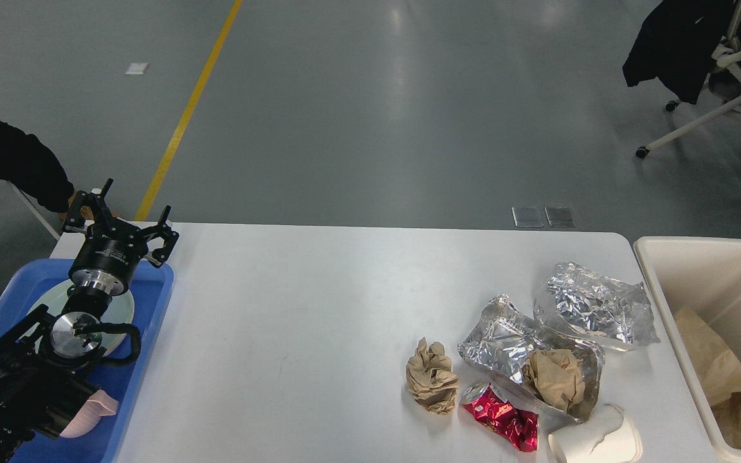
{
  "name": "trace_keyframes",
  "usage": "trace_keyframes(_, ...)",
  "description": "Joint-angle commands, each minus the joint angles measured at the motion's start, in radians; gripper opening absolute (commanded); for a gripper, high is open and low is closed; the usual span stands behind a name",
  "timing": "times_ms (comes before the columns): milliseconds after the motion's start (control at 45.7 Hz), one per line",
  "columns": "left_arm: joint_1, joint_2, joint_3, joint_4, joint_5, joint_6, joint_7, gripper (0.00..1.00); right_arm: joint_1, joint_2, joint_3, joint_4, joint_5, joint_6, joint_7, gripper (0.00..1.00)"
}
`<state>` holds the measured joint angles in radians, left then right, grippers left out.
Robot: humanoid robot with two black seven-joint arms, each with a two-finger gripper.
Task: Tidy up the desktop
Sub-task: 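Lift the brown paper bag and drop it into the white bin, then raise the right gripper away from the bin and swing it back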
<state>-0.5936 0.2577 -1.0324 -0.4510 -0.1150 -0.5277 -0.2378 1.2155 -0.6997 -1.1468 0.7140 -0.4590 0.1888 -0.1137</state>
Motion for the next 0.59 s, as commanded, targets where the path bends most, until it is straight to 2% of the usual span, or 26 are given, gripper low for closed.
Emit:
trace_keyframes(0, 0.0, 0.0, 0.0, 0.0, 0.0, 0.0, 0.0, 0.96, 0.168, -0.024, 0.001, 0.048, 0.0, 0.17, 0.0, 1.0)
trace_keyframes(109, 0.0, 0.0, 0.0, 0.0, 0.0, 0.0, 0.0, 0.96, 0.255, -0.008, 0.004, 0.05, 0.0, 0.313, 0.002, 1.0)
trace_keyframes(219, 0.0, 0.0, 0.0, 0.0, 0.0, 0.0, 0.0, 0.96, 0.317, 0.049, 0.025, 0.065, 0.002, 0.374, 0.002, 1.0)
trace_keyframes(372, 0.0, 0.0, 0.0, 0.0, 0.0, 0.0, 0.0, 0.96, 0.487, 0.078, 0.039, 0.264, 0.002, 0.469, -0.001, 1.0)
trace_keyframes(438, 0.0, 0.0, 0.0, 0.0, 0.0, 0.0, 0.0, 0.96, 0.573, 0.085, 0.041, 0.332, 0.002, 0.541, -0.001, 1.0)
trace_keyframes(460, 0.0, 0.0, 0.0, 0.0, 0.0, 0.0, 0.0, 0.96, 0.64, 0.11, 0.042, 0.356, 0.011, 0.607, -0.001, 1.0)
trace_keyframes(569, 0.001, 0.0, 0.0, 0.0, 0.0, 0.0, 0.0, 0.96, 0.766, 0.216, 0.042, 0.367, 0.031, 0.76, -0.001, 1.0)
